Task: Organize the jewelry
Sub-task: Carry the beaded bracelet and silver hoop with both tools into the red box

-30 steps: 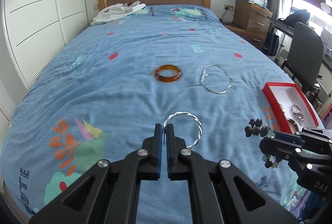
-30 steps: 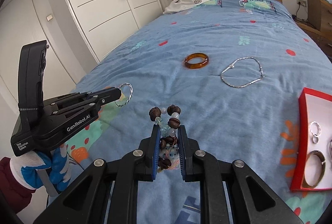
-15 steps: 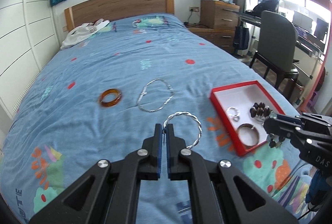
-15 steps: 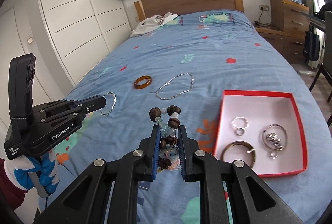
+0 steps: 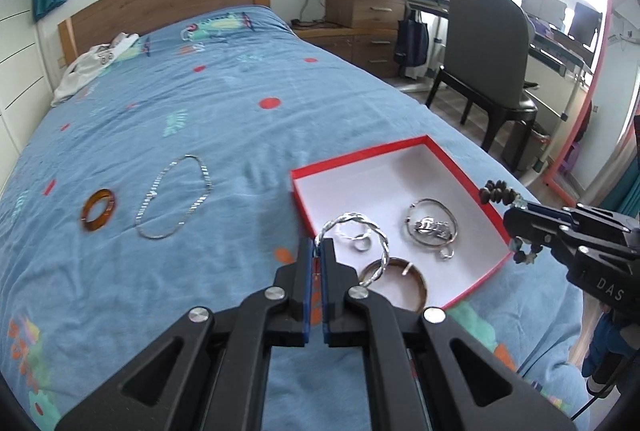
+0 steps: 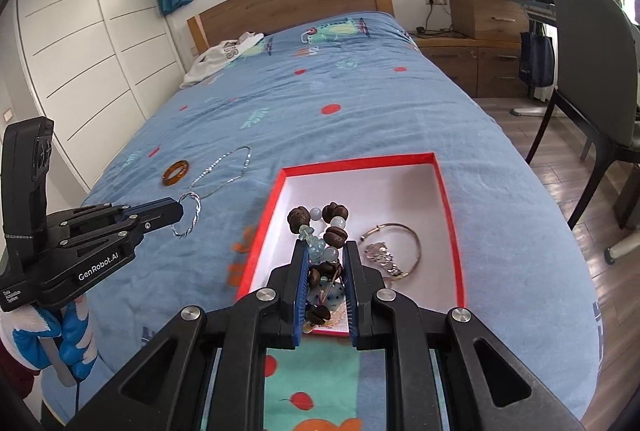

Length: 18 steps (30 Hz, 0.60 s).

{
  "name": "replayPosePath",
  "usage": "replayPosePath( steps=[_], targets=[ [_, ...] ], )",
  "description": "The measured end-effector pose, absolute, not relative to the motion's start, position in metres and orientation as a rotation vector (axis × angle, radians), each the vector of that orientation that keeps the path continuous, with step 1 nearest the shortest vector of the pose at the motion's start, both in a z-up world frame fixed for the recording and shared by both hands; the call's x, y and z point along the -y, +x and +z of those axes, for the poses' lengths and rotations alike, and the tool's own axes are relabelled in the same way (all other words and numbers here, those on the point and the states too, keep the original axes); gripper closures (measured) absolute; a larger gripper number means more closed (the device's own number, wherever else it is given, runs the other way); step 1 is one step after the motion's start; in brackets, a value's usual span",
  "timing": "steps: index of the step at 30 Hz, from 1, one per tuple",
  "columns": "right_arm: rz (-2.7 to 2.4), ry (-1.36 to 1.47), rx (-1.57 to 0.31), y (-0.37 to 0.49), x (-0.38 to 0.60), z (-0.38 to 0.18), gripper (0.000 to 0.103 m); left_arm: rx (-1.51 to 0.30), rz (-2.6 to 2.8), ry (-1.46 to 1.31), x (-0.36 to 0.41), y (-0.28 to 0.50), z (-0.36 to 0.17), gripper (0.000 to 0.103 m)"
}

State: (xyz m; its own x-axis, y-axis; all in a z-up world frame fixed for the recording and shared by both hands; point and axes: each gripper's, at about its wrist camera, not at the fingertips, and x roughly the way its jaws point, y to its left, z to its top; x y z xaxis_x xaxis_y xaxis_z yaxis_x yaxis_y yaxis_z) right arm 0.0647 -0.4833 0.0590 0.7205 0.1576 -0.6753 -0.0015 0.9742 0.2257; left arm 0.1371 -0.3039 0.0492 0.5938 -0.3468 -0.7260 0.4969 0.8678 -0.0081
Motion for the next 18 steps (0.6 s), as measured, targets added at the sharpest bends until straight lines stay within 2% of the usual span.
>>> replayPosePath(
  steps=[8,18],
  targets=[
    [0.057,0.238,-0.844,0.092,0.512,0.012,0.087,-0.87,-0.519,0.229,0.354,0.165,0.005,0.1],
    [0.051,0.213,-0.894,0.138,0.522,-0.006,0.086,-0.926,-0.483,0.25,0.38,0.205,-0.027,0.1]
  ],
)
